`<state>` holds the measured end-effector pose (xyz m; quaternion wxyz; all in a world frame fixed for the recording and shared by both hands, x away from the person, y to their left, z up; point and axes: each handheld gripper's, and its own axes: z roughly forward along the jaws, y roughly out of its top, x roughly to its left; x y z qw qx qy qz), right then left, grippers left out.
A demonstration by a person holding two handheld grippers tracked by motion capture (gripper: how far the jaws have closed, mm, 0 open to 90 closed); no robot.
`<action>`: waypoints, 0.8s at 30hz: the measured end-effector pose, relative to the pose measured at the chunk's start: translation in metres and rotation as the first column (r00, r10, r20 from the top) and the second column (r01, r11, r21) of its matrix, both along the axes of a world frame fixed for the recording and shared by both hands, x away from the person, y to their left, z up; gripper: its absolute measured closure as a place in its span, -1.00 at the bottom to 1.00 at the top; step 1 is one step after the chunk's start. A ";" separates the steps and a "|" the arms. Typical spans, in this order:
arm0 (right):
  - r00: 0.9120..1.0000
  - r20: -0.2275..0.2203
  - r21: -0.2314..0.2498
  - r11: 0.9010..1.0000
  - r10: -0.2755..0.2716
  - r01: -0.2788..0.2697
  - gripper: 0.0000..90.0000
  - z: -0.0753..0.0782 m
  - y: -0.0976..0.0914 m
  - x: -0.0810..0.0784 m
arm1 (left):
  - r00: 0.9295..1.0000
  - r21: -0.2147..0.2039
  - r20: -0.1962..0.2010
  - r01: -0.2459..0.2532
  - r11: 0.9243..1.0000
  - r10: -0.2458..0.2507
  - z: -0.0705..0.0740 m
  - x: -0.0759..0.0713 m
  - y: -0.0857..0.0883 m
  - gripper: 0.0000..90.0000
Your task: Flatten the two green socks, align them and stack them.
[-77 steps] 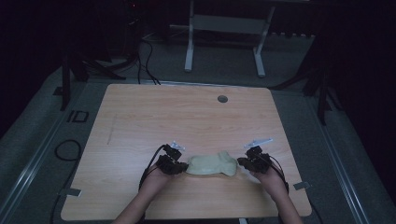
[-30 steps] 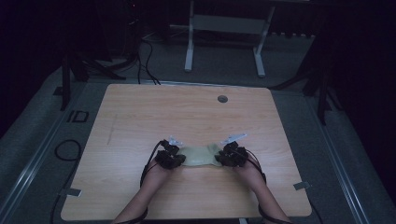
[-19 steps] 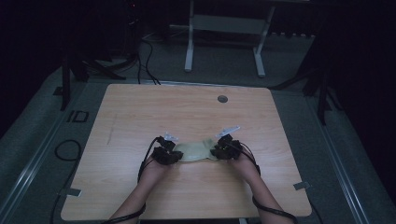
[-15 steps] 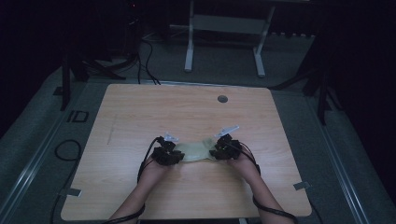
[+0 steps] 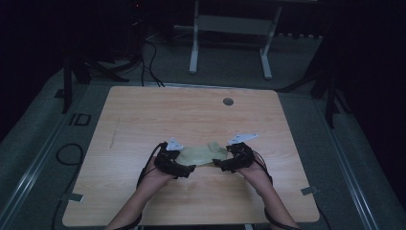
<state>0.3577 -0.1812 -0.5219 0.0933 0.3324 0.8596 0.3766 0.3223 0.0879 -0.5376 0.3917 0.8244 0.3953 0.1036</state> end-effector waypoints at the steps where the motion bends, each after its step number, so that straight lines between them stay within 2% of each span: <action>1: 1.000 0.002 -0.001 1.000 -0.002 0.002 -0.70 -0.001 -0.002 -0.001 | 1.000 0.004 0.009 -0.004 1.000 0.004 0.000 -0.001 0.000 -0.88; 4: 1.000 0.004 0.008 1.000 -0.008 0.008 -0.70 -0.003 -0.006 -0.003 | 0.999 -0.006 0.034 -0.009 1.000 0.009 0.001 -0.005 0.002 -0.94; 6: 1.000 0.003 0.021 1.000 -0.015 0.015 -0.70 -0.004 -0.010 -0.004 | 0.999 0.005 0.051 -0.016 1.000 0.016 0.001 -0.006 0.002 -0.94; 8: 1.000 0.011 0.022 1.000 -0.023 0.023 -0.70 -0.004 -0.012 -0.004 | 0.998 -0.016 0.068 -0.002 1.000 0.003 0.000 -0.008 0.003 -0.94; 13: 0.999 0.030 0.016 0.999 -0.040 0.039 -0.70 -0.002 -0.018 -0.005 | 0.995 0.016 0.097 -0.003 1.000 0.001 -0.003 -0.012 0.008 -0.94; 20: 0.999 0.033 -0.010 0.999 -0.037 0.038 -0.70 -0.007 -0.029 -0.008 | 0.996 0.002 0.090 0.018 1.000 -0.018 -0.008 -0.021 0.022 -0.94; 24: 0.998 0.034 -0.010 0.999 -0.048 0.049 -0.70 -0.009 -0.038 -0.010 | 0.995 -0.018 0.099 -0.008 1.000 0.010 -0.008 -0.027 0.033 -0.94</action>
